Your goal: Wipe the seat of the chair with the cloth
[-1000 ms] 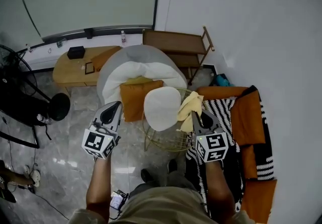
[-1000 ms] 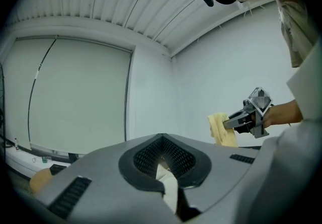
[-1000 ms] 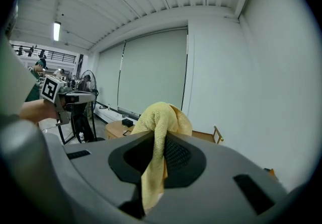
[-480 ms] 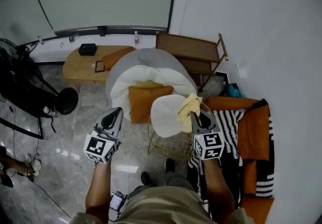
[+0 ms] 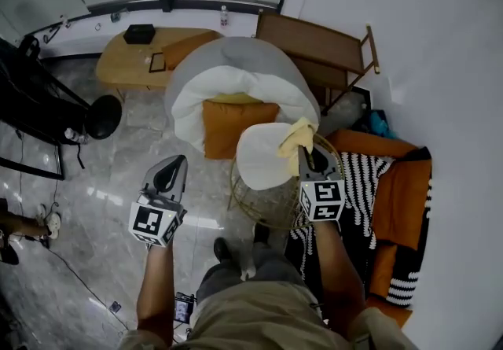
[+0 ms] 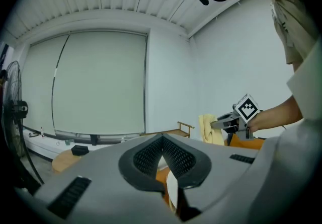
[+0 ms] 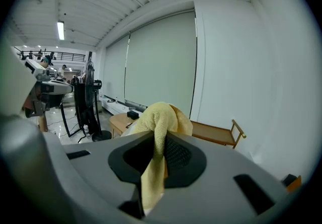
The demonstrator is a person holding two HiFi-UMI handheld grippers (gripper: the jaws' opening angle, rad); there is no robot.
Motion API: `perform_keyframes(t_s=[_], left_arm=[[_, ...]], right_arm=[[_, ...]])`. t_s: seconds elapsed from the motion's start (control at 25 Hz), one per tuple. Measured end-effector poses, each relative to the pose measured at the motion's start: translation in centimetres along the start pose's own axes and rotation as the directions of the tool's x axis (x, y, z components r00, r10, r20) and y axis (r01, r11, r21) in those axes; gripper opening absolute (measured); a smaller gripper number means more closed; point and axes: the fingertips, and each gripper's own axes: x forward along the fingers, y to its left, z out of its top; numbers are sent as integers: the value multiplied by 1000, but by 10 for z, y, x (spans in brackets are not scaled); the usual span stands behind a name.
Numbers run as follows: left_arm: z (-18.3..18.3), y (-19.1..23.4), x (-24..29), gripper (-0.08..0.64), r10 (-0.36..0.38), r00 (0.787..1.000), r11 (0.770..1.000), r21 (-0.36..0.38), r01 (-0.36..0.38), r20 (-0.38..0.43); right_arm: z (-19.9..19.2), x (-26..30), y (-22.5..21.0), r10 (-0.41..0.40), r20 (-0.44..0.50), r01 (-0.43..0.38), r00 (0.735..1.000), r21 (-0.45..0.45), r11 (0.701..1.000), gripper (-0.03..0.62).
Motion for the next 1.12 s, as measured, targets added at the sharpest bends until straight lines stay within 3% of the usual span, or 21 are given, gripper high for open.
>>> perform_keyframes(t_s=[0.52, 0.8, 1.12], left_arm=[[-128, 25, 47, 15, 113, 987, 984, -126, -127, -114], [-179, 21, 60, 15, 152, 977, 971, -164, -176, -147], [-213, 13, 65, 15, 156, 972, 964, -188, -188, -176]], right_arm=[[-149, 145, 8, 10, -140, -11, 990, -9, 1000, 54], [-216, 215, 53, 88, -210, -100, 974, -47, 994, 54], [-242, 242, 101, 173, -237, -195, 956, -68, 979, 54]])
